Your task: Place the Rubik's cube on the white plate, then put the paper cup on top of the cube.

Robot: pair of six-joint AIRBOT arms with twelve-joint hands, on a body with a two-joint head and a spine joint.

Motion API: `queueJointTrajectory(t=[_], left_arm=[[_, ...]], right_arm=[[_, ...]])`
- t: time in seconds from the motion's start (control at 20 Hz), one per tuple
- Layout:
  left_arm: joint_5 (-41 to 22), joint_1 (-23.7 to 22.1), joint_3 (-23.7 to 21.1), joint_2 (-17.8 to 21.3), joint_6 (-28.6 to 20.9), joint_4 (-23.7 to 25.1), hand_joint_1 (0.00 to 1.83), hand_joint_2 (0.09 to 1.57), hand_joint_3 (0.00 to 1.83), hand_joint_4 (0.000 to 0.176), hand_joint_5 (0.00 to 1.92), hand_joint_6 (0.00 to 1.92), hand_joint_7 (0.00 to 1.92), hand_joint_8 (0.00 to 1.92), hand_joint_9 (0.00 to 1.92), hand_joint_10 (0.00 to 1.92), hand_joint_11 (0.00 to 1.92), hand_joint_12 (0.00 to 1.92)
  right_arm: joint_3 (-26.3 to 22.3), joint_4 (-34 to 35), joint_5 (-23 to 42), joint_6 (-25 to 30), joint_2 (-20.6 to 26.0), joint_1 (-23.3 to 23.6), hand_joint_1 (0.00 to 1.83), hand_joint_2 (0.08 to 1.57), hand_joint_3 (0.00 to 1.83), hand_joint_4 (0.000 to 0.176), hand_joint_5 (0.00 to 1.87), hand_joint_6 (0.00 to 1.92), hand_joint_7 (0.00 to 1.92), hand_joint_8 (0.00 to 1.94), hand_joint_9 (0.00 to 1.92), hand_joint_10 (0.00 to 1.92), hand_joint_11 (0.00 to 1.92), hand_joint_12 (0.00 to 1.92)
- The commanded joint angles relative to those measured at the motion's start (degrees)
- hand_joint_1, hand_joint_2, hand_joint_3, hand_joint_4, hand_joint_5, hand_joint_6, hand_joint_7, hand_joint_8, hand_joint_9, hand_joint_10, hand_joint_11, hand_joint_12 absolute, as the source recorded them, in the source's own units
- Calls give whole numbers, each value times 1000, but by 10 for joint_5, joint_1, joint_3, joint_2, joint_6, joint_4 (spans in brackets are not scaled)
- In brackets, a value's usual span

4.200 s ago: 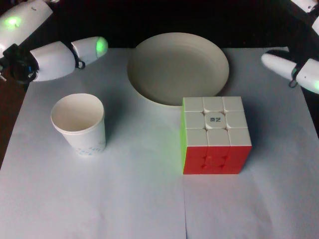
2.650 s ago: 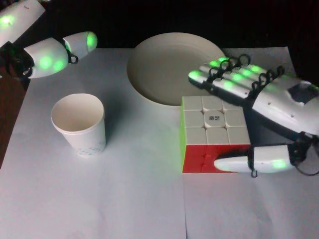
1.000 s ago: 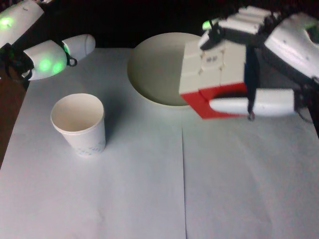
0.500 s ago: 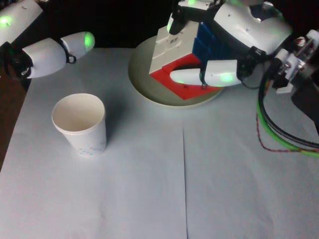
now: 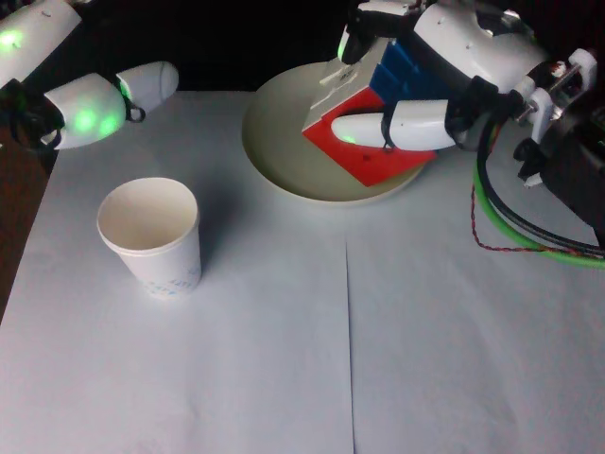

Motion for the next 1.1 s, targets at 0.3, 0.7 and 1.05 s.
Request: queueJointTrajectory(t=[0.3, 0.7, 1.05], left_arm=[[-76, -3, -1, -1, -3, -1, 456, 1361, 0, 36, 115, 4, 0, 0, 0, 0, 0, 0], [-78, -3, -2, 0, -3, -3, 383, 1371, 2, 25, 111, 2, 0, 0, 0, 0, 0, 1], [-79, -1, -2, 1, -3, -5, 450, 1374, 0, 32, 116, 1, 0, 0, 0, 0, 0, 0]], right_arm=[[-1, 20, 86, 6, 2, -13, 1109, 1162, 2, 13, 205, 1106, 241, 988, 354, 1558, 419, 1844], [-28, 20, 87, 6, 31, -29, 837, 1186, 1, 95, 211, 17, 181, 1, 61, 688, 0, 1351], [-36, 20, 87, 5, 41, -33, 655, 1050, 0, 161, 0, 0, 0, 0, 0, 0, 0, 304]])
